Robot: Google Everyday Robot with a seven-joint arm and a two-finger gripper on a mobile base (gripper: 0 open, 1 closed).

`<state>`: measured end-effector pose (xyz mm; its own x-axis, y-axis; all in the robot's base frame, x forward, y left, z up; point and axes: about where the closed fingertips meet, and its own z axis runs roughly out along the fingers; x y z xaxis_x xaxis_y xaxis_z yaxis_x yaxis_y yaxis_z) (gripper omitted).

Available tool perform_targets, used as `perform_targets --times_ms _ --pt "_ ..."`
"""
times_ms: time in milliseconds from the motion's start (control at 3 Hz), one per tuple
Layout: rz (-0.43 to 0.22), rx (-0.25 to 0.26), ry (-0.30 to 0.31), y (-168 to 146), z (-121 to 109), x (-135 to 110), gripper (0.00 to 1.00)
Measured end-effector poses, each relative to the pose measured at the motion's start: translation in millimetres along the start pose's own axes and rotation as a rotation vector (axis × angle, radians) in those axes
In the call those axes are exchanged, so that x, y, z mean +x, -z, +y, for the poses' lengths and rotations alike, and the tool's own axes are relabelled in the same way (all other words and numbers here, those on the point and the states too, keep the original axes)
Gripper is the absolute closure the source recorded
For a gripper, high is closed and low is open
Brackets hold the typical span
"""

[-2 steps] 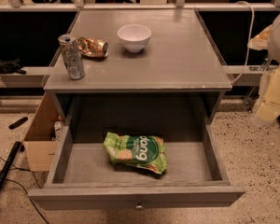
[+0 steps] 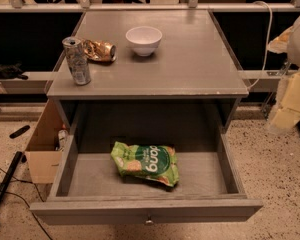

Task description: Pick green rice chip bag from top drawer and place on counter

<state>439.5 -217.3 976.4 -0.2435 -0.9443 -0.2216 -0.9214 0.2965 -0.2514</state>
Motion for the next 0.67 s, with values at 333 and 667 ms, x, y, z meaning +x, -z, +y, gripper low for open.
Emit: perform_targets --times_ms 333,667 --pt "-0.087 0.001 -0.138 -21 -5 28 0.0" --pt "-0.326 -0.031 -0.281 -79 9 40 0.0"
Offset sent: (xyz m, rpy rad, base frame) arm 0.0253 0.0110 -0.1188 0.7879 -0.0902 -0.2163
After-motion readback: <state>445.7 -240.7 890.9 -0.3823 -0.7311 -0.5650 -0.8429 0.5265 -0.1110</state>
